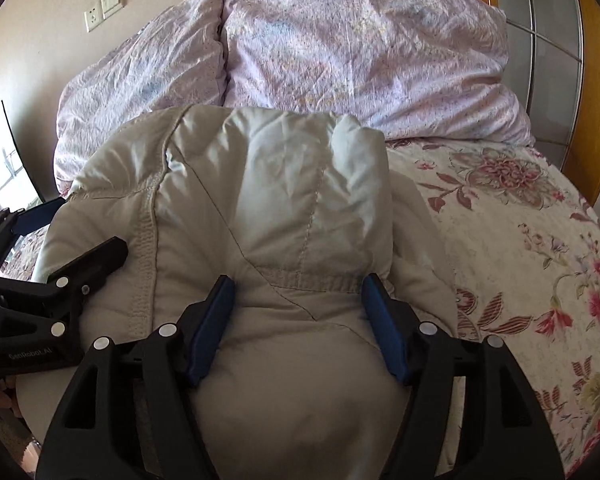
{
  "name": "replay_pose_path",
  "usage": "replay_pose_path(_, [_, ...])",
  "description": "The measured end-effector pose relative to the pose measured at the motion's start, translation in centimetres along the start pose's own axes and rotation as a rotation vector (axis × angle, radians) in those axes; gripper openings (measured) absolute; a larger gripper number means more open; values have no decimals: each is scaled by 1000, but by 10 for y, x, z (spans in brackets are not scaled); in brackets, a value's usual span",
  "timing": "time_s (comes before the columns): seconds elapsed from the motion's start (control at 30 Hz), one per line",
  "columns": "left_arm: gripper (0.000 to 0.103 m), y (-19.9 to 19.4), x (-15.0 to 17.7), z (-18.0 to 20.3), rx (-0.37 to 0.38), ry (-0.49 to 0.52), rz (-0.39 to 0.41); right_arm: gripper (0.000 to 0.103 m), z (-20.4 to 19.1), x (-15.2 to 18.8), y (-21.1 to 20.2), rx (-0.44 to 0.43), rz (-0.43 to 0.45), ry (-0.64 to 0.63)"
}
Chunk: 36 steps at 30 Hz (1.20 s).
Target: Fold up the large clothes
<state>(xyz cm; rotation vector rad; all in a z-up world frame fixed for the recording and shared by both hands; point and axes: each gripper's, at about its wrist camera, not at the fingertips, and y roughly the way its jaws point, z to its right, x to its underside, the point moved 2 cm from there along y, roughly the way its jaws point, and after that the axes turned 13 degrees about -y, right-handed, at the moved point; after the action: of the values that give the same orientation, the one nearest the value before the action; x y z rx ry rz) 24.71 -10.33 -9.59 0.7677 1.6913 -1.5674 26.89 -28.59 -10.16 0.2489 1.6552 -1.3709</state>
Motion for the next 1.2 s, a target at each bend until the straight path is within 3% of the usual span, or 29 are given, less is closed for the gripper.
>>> replay_pose_path(0.2, [101, 3, 3, 3, -27, 1, 27, 68, -3, -1, -1, 28, 3, -15])
replay_pose_path(0.3, [101, -5, -2, -3, -1, -4, 12, 69, -4, -19, -11, 31, -38, 2])
replay_pose_path(0.4, [101, -13, -15, -14, 3, -33, 5, 72, 3, -46, -28, 34, 52, 27])
replay_pose_path(0.43, [101, -15, -23, -17, -6, -37, 19, 77, 6, -55, -28, 49, 67, 31])
replay_pose_path(0.53, [101, -16, -45, -27, -54, -41, 75, 78, 13, -82, -11, 82, 64, 39])
replay_pose_path(0.7, [101, 14, -68, -37, -138, -45, 70, 77, 22, -109, 19, 130, 28, 44])
replay_pose_path(0.8, [101, 33, -64, -40, -108, -67, 25, 77, 31, -102, 36, 149, -9, 65])
replay_pose_path(0.87, [101, 39, -60, -39, -75, -85, 7, 77, 37, -87, 57, 105, -68, 104])
replay_pose_path(0.97, [101, 43, -59, -36, -61, -86, -2, 81, 51, -72, 69, 41, -69, 192])
replay_pose_path(1.2, [101, 58, -55, -33, -64, -90, -44, 84, 38, -69, 83, 131, -109, 128])
